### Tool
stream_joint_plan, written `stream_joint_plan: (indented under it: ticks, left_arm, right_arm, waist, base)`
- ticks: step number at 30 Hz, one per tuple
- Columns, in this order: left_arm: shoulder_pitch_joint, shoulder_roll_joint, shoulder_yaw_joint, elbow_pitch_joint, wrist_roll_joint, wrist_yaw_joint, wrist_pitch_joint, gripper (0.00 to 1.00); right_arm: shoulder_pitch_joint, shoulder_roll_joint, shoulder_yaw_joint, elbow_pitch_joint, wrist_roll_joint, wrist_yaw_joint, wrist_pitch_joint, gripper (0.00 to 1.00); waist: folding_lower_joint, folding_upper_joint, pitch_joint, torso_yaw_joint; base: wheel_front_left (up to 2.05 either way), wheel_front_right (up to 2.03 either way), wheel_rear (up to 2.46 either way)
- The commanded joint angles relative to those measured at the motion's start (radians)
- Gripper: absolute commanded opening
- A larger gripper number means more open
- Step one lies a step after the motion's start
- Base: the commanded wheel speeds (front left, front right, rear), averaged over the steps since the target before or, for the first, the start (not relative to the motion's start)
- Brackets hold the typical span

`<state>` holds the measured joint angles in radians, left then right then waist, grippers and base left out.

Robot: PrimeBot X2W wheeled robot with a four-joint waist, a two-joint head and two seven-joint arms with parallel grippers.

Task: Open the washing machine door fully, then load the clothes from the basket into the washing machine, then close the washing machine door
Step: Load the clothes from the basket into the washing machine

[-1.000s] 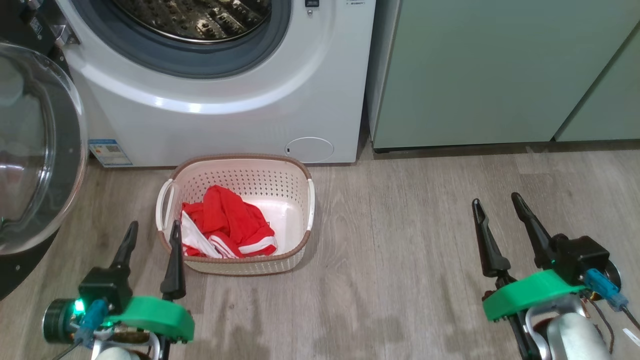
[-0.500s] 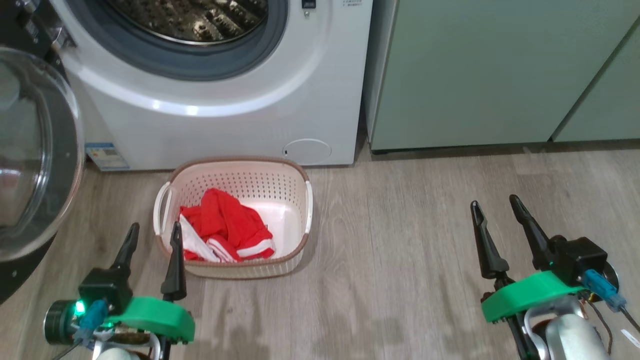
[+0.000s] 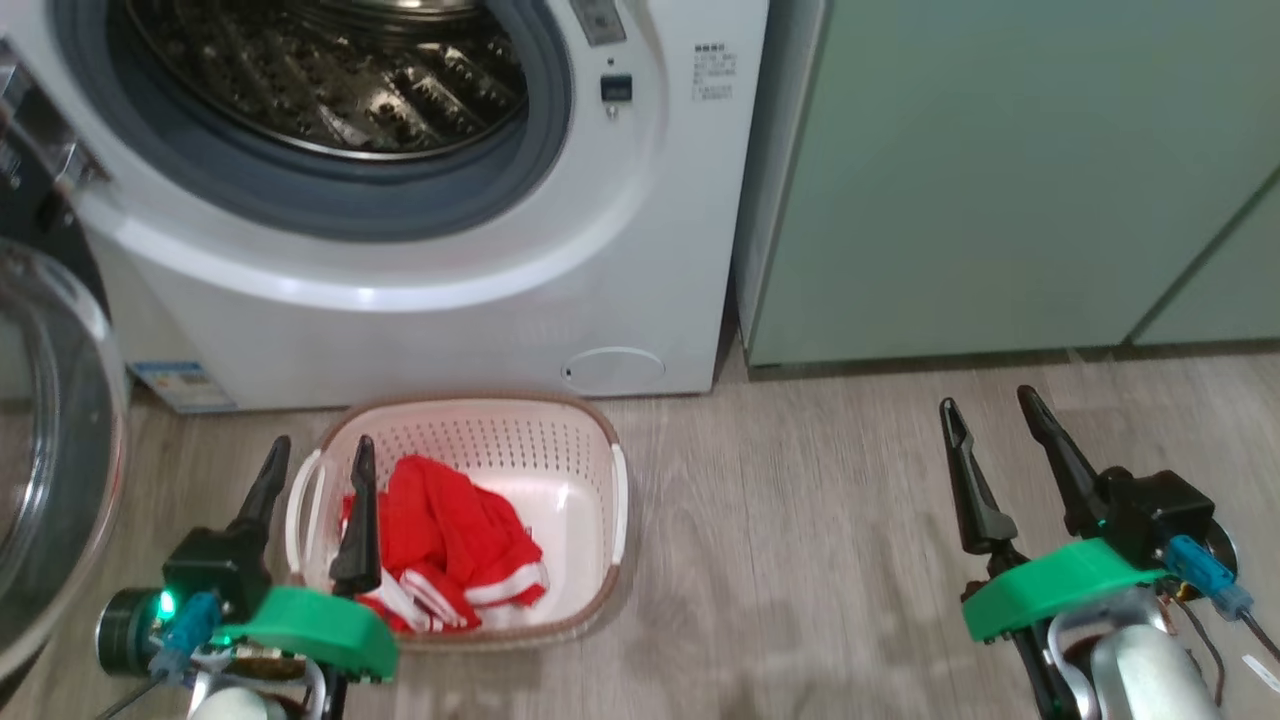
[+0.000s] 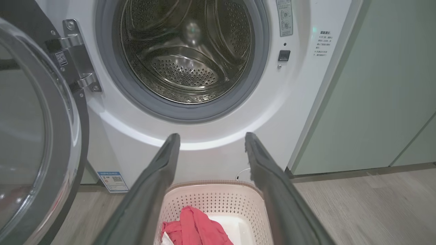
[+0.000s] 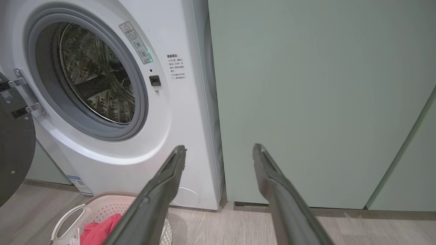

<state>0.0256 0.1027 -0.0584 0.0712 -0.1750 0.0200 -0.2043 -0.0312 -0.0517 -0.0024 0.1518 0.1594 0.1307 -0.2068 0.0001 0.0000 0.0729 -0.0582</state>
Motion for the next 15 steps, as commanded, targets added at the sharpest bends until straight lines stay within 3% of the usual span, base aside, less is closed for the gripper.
stream_joint_plan:
  ticks: [1,7,15]
  left_arm:
    - [-0.041,0.017,0.032,-0.032,-0.002,0.003,-0.011,1.00]
    - [-0.042,0.019,0.027,-0.032,0.002,0.011,-0.017,1.00]
    - [-0.044,0.024,0.024,-0.027,0.002,0.021,-0.015,1.00]
  right_arm:
    - [-0.031,0.001,0.022,-0.035,-0.001,0.000,-0.001,1.00]
    - [-0.032,0.001,0.024,-0.035,-0.001,0.000,-0.001,1.00]
    - [-0.033,0.001,0.027,-0.032,-0.002,0.000,-0.002,1.00]
  waist:
    - [-0.0001,0.0000,0.000,0.000]
    - [-0.0001,0.0000,0.002,0.001]
    - [-0.0001,0.0000,0.001,0.003]
  base:
    - [1.30,-1.30,0.00]
    - [0.82,-0.82,0.00]
    - [0.00,0.00,0.00]
